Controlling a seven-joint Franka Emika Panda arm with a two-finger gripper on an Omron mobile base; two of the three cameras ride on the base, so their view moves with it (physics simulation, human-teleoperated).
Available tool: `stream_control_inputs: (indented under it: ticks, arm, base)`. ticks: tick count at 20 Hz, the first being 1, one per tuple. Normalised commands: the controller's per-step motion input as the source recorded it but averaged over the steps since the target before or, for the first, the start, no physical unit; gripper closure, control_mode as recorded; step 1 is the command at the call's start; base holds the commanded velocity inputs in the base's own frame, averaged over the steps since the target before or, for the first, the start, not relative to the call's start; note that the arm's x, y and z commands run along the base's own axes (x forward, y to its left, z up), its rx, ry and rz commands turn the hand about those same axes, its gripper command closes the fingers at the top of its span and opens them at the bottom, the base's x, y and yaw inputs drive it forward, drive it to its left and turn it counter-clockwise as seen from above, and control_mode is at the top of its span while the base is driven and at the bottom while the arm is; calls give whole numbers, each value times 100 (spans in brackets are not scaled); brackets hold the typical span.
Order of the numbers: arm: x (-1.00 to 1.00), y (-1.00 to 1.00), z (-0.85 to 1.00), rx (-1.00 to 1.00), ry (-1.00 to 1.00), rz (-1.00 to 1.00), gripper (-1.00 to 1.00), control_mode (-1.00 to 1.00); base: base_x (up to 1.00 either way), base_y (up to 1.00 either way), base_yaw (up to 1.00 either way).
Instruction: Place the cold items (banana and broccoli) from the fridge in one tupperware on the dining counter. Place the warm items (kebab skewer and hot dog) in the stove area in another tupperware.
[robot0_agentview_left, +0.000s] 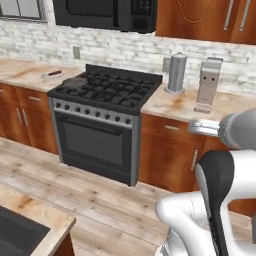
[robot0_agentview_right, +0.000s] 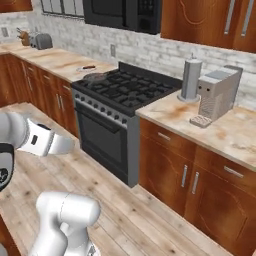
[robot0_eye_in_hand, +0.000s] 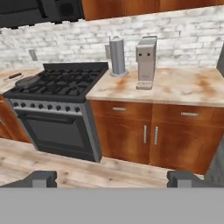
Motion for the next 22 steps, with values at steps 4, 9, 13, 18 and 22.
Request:
stream_control_inputs:
  ticks: [4, 9, 13, 18, 22]
  arm:
    - [0, 0, 0, 0, 0, 0, -100, 100]
    - [0, 0, 0, 0, 0, 0, -100, 100]
    - [0, 0, 0, 0, 0, 0, -100, 100]
    - [0, 0, 0, 0, 0, 0, -100, 100]
    - [0, 0, 0, 0, 0, 0, -100, 100]
  base:
    - [100, -1, 0]
    - [100, 8, -8]
    - [99, 32, -27]
    - [70, 75, -43]
    - [51, 96, -40]
